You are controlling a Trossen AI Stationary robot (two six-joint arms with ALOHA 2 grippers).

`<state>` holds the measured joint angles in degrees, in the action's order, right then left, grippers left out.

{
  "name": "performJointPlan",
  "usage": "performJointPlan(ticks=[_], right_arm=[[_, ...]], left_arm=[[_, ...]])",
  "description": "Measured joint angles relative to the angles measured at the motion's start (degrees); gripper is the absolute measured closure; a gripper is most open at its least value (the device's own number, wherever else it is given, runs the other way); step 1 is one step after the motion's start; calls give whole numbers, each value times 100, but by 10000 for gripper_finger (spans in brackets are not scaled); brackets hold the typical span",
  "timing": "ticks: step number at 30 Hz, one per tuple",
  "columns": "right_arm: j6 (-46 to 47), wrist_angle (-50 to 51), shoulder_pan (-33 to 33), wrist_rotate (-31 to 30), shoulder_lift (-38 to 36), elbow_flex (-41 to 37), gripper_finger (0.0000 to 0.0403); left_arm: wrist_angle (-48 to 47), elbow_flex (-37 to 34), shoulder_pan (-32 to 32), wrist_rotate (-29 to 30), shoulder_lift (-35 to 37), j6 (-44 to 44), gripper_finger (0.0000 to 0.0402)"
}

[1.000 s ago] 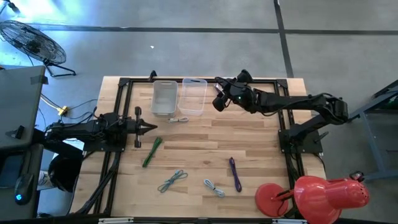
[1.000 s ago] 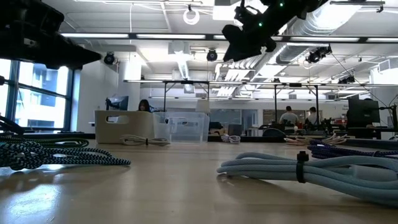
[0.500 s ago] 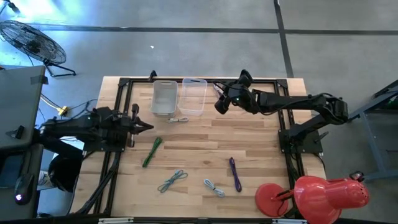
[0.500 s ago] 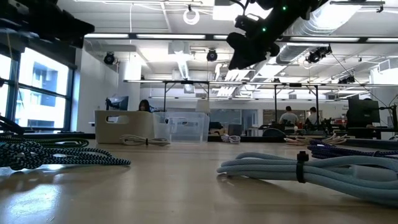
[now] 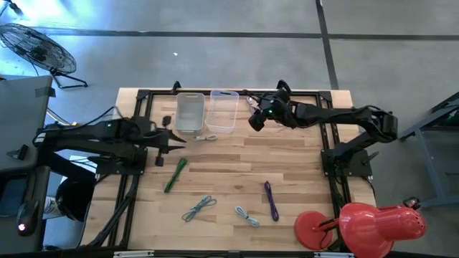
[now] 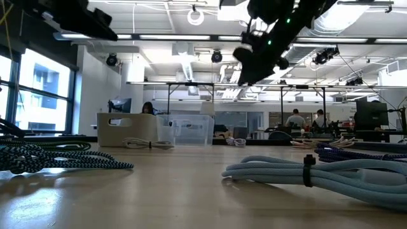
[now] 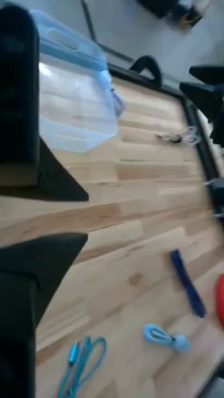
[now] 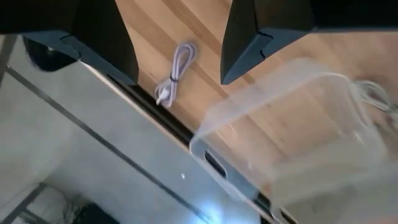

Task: Pick & Place USB Port
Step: Put the purple charger cable into the gray bin

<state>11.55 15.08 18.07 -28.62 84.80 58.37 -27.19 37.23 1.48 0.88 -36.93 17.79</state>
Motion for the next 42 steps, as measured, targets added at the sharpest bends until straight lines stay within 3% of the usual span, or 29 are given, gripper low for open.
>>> performJointPlan(ticks=[6, 11, 17, 42], right_arm=[[-234, -544, 286, 282, 704, 4, 182], [-156, -460, 611, 329, 1073, 332, 183], [628, 183, 981, 730, 1449, 808, 182], [536, 236, 1205, 928, 2422, 1032, 182]], left_arm=[[82, 280, 2, 321, -673, -3, 252], [212, 409, 0, 460, -890, -11, 233], [207, 411, 0, 565, -909, -67, 231], [168, 411, 1, 759, -909, -69, 231]])
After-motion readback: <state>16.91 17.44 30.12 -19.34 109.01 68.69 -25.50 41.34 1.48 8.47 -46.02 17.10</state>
